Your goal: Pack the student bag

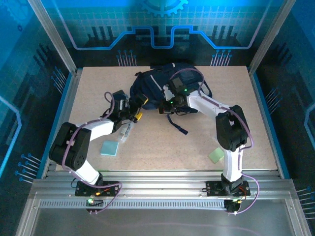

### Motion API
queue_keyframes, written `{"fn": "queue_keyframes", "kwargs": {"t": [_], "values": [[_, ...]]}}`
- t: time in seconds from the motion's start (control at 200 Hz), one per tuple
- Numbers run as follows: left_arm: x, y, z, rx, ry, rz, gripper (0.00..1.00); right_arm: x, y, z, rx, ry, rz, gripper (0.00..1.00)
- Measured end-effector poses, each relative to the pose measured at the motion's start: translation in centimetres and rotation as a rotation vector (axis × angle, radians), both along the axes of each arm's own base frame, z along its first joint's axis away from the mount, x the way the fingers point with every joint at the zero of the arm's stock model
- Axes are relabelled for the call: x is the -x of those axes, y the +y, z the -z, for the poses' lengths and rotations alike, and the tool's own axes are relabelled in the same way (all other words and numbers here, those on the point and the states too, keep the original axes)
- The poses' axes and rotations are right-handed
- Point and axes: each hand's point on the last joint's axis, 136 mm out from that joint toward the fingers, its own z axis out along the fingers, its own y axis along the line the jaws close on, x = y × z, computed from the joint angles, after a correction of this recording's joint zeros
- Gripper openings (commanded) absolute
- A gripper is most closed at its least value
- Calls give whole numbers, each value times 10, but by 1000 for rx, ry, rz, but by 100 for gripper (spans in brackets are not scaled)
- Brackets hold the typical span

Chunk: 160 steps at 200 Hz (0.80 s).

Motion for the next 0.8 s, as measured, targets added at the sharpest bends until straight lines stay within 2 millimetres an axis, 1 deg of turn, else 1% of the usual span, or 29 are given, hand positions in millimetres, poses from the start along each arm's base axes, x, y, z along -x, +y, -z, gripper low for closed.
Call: {"fn": "queue_keyframes", "kwargs": {"t": [0.045,0.09,0.125,0.16,0.2,0.215,0.235,0.245,0.285,0.295,0.33,0.345,0.36,0.45,0.56,0.665,0.8], "values": [[-3,-9,-1,7,-7,13,99,3,3,1,2,3,-9,0],[-9,-18,-3,14,-19,27,95,6,6,2,2,4,-17,0],[-14,-24,-4,19,-29,30,91,8,9,2,1,6,-21,0],[-20,-28,-4,28,-37,28,83,9,11,3,-3,6,-23,0],[-25,-31,-2,33,-38,23,71,12,12,5,-8,9,-29,0],[-27,-32,-1,29,-40,24,64,14,12,6,-9,10,-31,0],[-29,-32,1,33,-36,19,57,15,11,8,-10,13,-32,0],[-29,-32,3,28,-37,18,51,17,11,9,-11,14,-34,0],[-31,-33,8,28,-33,19,32,21,9,14,-7,21,-35,0],[-31,-33,9,29,-32,20,29,22,8,15,-5,23,-34,0],[-32,-34,12,29,-31,24,12,25,5,19,0,26,-33,0],[-31,-36,14,30,-30,28,7,25,4,20,3,26,-30,0],[-31,-37,14,31,-30,31,0,27,2,22,6,28,-30,0],[-29,-42,16,33,-27,47,0,30,-11,32,31,24,-23,0],[-27,-45,14,40,-31,64,0,29,-36,38,63,-1,-3,0],[-25,-46,9,44,-39,75,0,23,-72,44,111,-18,46,0],[-23,-45,-3,51,-54,84,0,15,-121,52,184,-21,123,0]]}}
